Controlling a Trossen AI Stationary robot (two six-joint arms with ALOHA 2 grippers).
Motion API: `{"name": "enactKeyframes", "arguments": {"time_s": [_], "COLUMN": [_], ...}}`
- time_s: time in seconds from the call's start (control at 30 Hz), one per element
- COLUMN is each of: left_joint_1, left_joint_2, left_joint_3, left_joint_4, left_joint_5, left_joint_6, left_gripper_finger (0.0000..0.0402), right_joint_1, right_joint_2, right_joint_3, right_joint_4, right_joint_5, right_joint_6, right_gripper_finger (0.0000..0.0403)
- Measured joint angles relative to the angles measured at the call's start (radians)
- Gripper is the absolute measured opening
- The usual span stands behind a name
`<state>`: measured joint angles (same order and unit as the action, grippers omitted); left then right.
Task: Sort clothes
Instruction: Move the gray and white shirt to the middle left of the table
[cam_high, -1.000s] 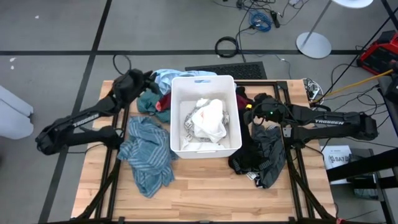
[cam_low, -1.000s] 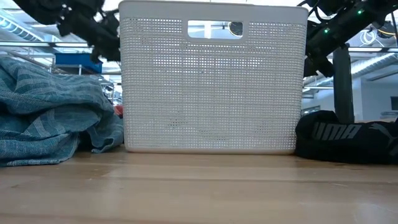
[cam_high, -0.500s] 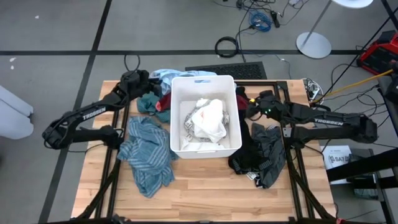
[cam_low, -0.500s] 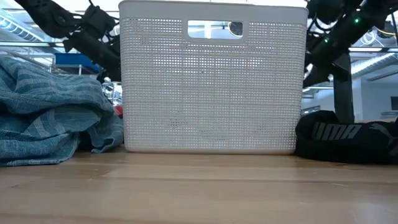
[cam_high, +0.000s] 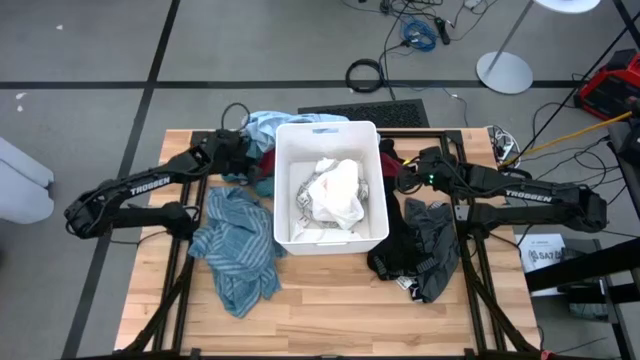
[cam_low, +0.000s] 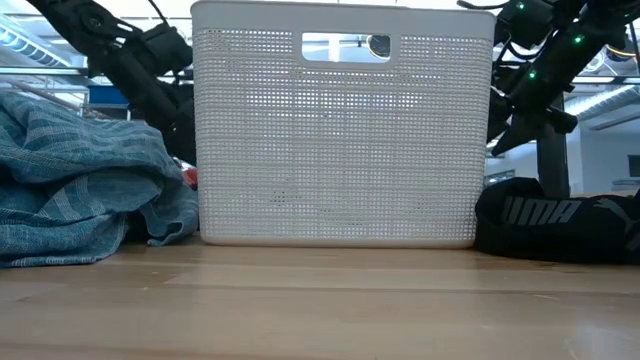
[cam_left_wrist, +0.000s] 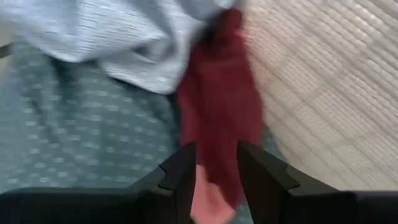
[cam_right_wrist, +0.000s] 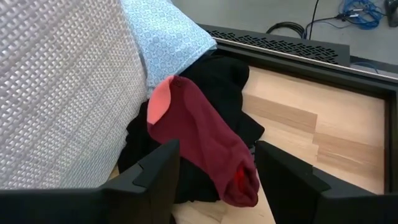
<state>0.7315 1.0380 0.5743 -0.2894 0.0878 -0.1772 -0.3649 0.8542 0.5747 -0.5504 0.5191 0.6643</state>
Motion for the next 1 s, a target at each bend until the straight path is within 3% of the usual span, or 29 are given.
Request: {"name": "enactKeyframes", "arguments": {"time_s": [0.13, 0.33, 0.6, 1.0], "left_joint_1": [-0.036, -0.073, -0.086, -0.086], "left_joint_2": [0.0, 0.0, 0.011, 0.146], "left_joint_3": [0.0, 0.0, 0.0, -0.002], "left_joint_4": [0.001, 0.002, -0.001, 0.044], "left_joint_5": [-0.054, -0.236, -0.216, -0.219], "left_joint_6": [0.0, 0.014, 0.008, -0.001], "left_gripper_finger": [0.0125, 0.0125, 0.0125, 0.0119], "right_joint_1": [0.0, 0.0, 0.0, 0.0], "right_joint_2": [0.0, 0.0, 0.0, 0.0], "right_joint_3": [0.0, 0.0, 0.0, 0.0], "right_joint_4": [0.001, 0.006, 0.008, 0.024], "right_joint_5": [-0.024, -0.051, -0.053, -0.053], "right_joint_6": [-0.001, 0.004, 0.007, 0.003], "right_gripper_finger": [0.0196, 0.0196, 0.0196, 0.0196]}}
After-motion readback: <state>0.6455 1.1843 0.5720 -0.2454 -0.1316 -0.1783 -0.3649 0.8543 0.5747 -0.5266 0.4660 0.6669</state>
